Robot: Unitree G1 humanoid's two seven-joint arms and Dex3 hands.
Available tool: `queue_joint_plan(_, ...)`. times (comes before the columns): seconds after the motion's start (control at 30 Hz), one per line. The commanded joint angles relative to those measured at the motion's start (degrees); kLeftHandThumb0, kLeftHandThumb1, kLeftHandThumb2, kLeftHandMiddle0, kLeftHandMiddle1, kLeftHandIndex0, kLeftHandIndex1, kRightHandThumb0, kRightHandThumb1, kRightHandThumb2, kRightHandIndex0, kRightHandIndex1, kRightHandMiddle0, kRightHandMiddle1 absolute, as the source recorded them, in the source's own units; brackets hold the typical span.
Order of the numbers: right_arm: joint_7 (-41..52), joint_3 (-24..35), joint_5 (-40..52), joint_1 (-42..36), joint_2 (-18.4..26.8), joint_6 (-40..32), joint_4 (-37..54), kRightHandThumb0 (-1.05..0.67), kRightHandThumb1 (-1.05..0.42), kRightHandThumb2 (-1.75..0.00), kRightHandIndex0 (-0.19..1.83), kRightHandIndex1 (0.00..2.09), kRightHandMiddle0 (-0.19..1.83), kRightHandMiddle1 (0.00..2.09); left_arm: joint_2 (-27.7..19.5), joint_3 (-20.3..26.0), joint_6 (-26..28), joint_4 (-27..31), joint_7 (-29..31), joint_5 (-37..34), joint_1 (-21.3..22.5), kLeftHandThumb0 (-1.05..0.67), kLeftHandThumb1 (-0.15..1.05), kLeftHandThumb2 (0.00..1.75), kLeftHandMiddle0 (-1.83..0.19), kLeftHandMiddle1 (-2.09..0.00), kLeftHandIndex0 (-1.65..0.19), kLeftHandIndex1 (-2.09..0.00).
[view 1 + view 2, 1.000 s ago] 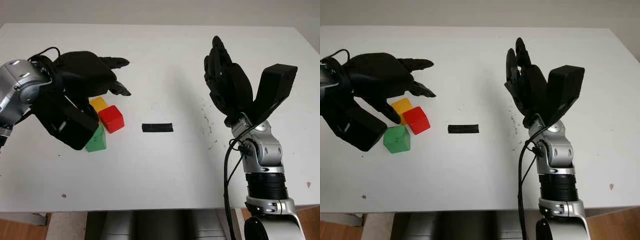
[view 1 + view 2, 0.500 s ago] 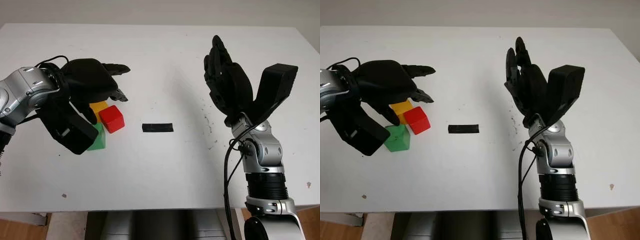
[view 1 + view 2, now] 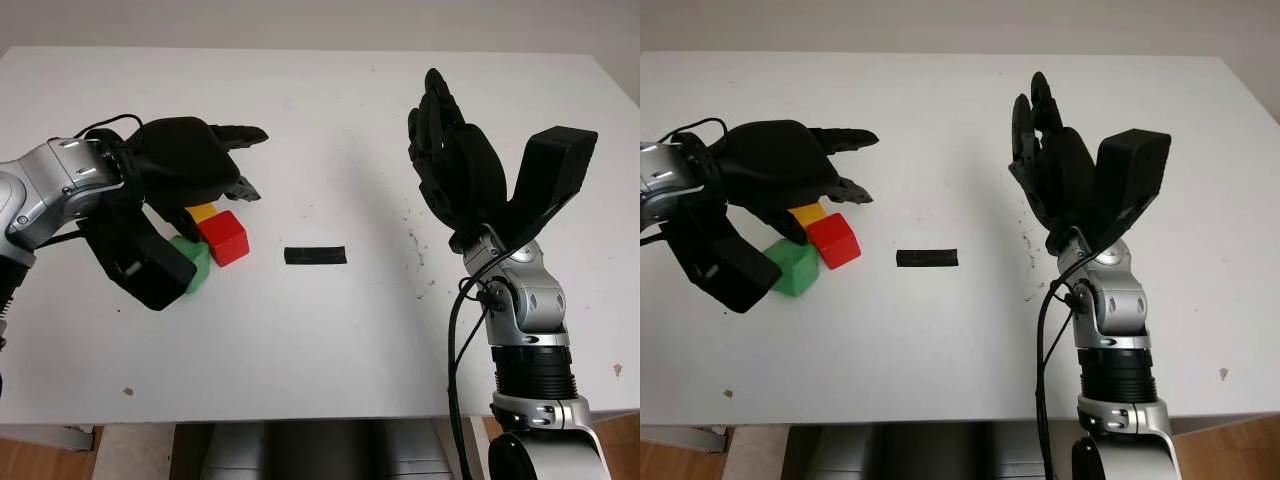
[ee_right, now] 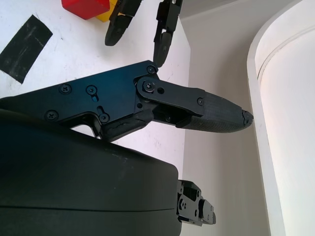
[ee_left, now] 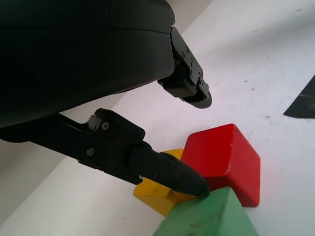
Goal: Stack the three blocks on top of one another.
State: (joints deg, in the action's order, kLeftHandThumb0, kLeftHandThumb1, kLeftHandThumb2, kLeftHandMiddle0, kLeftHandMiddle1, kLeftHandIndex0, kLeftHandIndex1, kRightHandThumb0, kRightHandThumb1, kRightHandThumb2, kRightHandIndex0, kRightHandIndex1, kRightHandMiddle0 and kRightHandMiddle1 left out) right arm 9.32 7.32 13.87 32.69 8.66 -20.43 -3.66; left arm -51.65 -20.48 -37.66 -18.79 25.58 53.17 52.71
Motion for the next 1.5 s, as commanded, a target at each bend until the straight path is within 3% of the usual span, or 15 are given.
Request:
queue_joint_plan(0.0, 0.01, 0.1, -0.03, -0.25, 0.24, 0.09, 1.17, -0.74, -1.05, -0.66, -0.19, 0.0, -0.19, 0.0, -0.29, 0.6, 0.08, 0.93, 0.36, -1.18, 0.75, -0.54, 0.86, 0.06, 0.05, -0.05, -0.48, -0.06)
queue_joint_plan(0.4, 0.3, 0.11, 0.15, 0.01, 0.07, 0.3, 0.67, -0.73, -1.05, -0.67, -0.19, 0.0, -0.19, 0.0, -2.13, 2.8, -0.22, 3.19, -1.06, -3.06, 0.63, -0.54, 0.84, 0.05, 0.03, -0.06, -0.52, -0.07)
queue_joint_plan(0.77, -0.06, 0.04, -0.18, -0.18, 0.19, 0.23, 1.13, -0.73, -1.05, -0.67, -0.19, 0.0, -0.19, 0.0, -1.7, 1.26, -0.72, 2.61, -4.66, 1.77, -0.54, -0.54, 0.85, 0.05, 0.03, -0.06, -0.53, -0.07)
queue_joint_plan(1.47, -0.33, 0.27, -0.07, -0.39, 0.21, 0.05, 1.26, -0.74, -1.05, -0.66, -0.19, 0.0, -0.19, 0.0, -1.0, -0.13, 0.55, 2.98, 1.04, 1.35, -1.64, -0.57, 0.84, 0.05, 0.04, -0.05, -0.49, -0.05)
